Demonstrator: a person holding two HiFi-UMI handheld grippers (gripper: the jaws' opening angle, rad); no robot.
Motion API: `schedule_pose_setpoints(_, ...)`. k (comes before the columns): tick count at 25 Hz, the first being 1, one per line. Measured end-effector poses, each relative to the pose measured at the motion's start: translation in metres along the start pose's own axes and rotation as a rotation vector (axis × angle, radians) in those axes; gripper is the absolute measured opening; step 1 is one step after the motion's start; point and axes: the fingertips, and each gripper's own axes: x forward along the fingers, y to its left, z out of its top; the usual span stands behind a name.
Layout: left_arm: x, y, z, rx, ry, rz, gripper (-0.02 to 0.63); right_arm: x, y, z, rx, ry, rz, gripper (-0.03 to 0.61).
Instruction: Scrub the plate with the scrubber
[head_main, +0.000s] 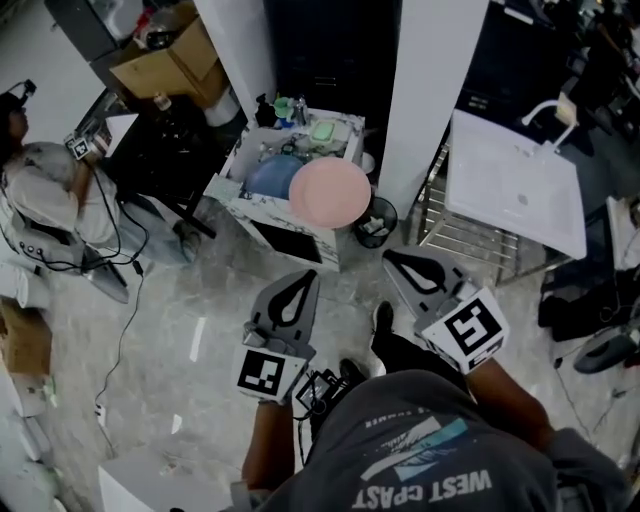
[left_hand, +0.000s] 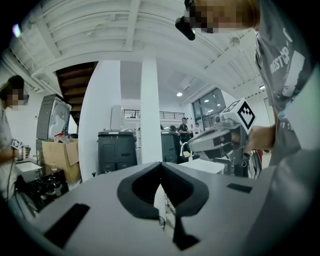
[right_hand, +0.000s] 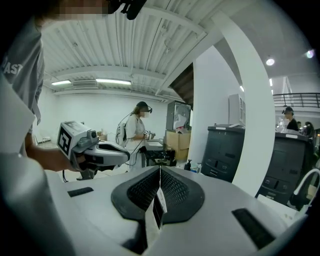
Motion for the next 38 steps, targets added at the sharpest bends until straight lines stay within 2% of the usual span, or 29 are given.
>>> schedule_pose_setpoints(8,0.064,0.062,-0.001,0.012,0.063,0.087,0.002,0.075,-0.064,0.016,-0.005,-0.052,0.102,0.030)
schedule_pose_setpoints(14,0.123,0.090,-0.001,0.028,0.095,0.140,0.002,0.115,-0.126,0.019,-0.006,-0.075,0.153,0.030)
schedule_pose_setpoints(20,0.158,0.112,-0.004,0.035,0.127,0.201,0.002,0.142,-0.169,0.018,0.000,-0.095,0.188,0.029)
schedule_pose_setpoints(28,0.175,0.138,-0.009,0.032,0.164,0.246,0.002,0.162,-0.188,0.014,0.008,-0.094,0.220,0.030)
schedule_pose_setpoints(38,0.194,0.190,-0.022,0.019,0.161,0.231,0.002,0.197,-0.208,0.015,-0.003,-0.057,0.170,0.031)
